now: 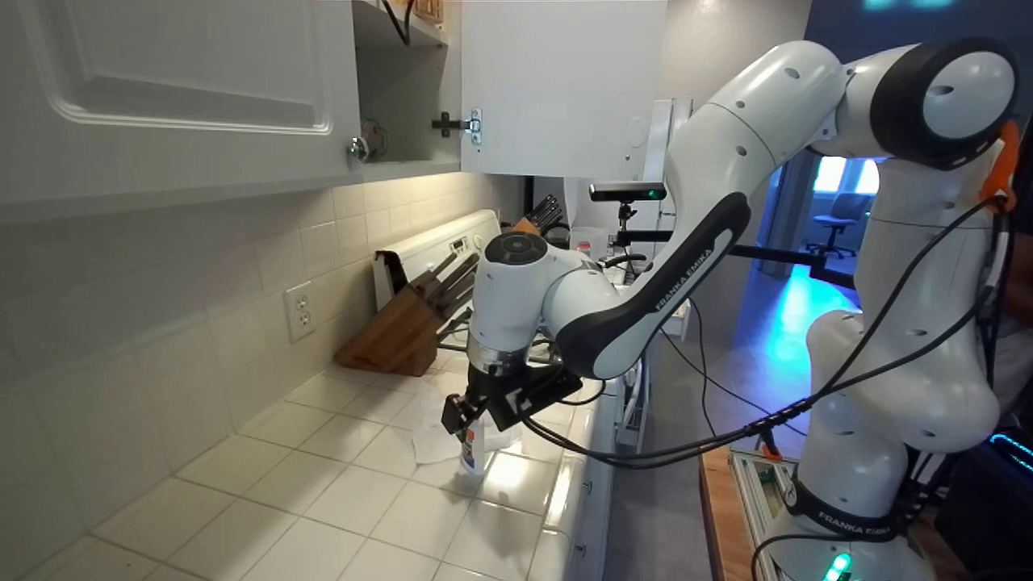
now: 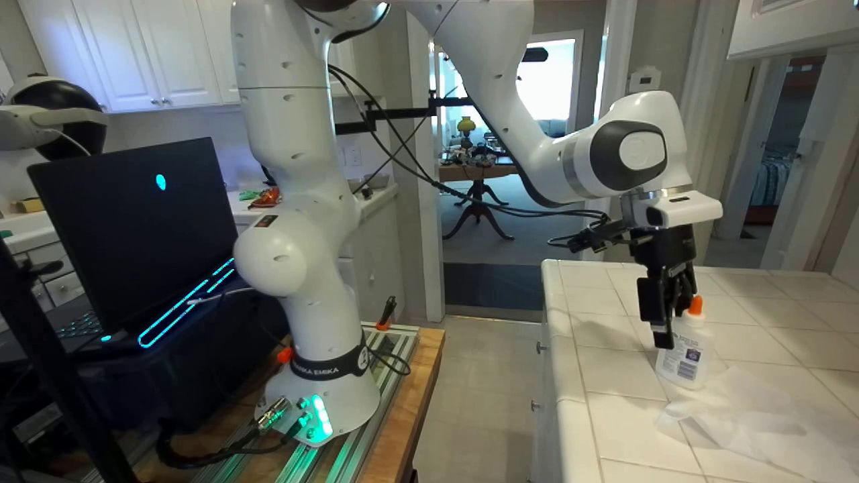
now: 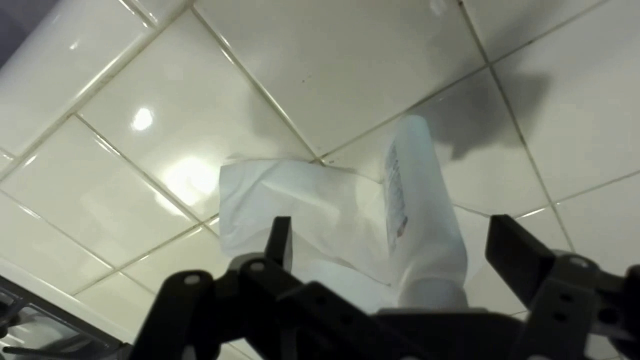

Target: Put the glue into the cupboard

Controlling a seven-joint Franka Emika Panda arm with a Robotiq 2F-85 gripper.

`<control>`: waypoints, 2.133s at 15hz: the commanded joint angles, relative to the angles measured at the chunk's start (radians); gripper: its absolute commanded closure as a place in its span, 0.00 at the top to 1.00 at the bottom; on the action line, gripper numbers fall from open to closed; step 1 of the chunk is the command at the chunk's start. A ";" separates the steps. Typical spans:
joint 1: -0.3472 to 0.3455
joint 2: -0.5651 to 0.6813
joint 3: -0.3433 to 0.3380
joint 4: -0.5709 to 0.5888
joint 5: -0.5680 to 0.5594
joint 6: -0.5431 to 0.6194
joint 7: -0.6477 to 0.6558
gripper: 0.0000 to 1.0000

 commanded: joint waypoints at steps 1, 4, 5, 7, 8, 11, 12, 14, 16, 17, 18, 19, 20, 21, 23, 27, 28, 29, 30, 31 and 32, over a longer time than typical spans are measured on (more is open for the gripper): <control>0.009 -0.032 0.002 -0.039 -0.066 0.014 0.065 0.75; 0.011 -0.032 0.004 -0.040 -0.084 0.016 0.080 0.59; 0.011 -0.032 0.004 -0.039 -0.090 0.017 0.086 0.50; 0.011 -0.031 0.005 -0.038 -0.102 0.019 0.095 0.38; 0.010 -0.031 0.005 -0.039 -0.104 0.017 0.095 0.30; 0.009 -0.033 0.005 -0.039 -0.112 0.014 0.096 0.10; 0.009 -0.032 0.005 -0.036 -0.113 0.010 0.099 0.04; 0.009 -0.042 0.006 -0.035 -0.105 0.000 0.100 0.07; 0.010 -0.068 0.008 -0.040 -0.081 -0.007 0.089 0.07; 0.010 -0.091 0.010 -0.042 -0.063 -0.017 0.073 0.07; 0.009 -0.118 0.013 -0.044 -0.058 -0.027 0.070 0.07; 0.007 -0.151 0.015 -0.046 -0.053 -0.032 0.062 0.07; 0.003 -0.177 0.017 -0.042 -0.039 -0.044 0.043 0.07; -0.002 -0.207 0.018 -0.033 -0.029 -0.060 0.019 0.07; -0.013 -0.257 0.019 -0.009 -0.006 -0.094 -0.020 0.07; -0.041 -0.306 0.021 0.064 0.045 -0.158 -0.130 0.07; -0.047 -0.305 0.018 0.088 0.065 -0.167 -0.169 0.07; -0.055 -0.304 0.020 0.110 0.074 -0.172 -0.191 0.07; -0.061 -0.298 0.020 0.137 0.092 -0.181 -0.223 0.07; -0.066 -0.292 0.019 0.164 0.109 -0.186 -0.250 0.07; -0.071 -0.290 0.020 0.185 0.123 -0.194 -0.270 0.07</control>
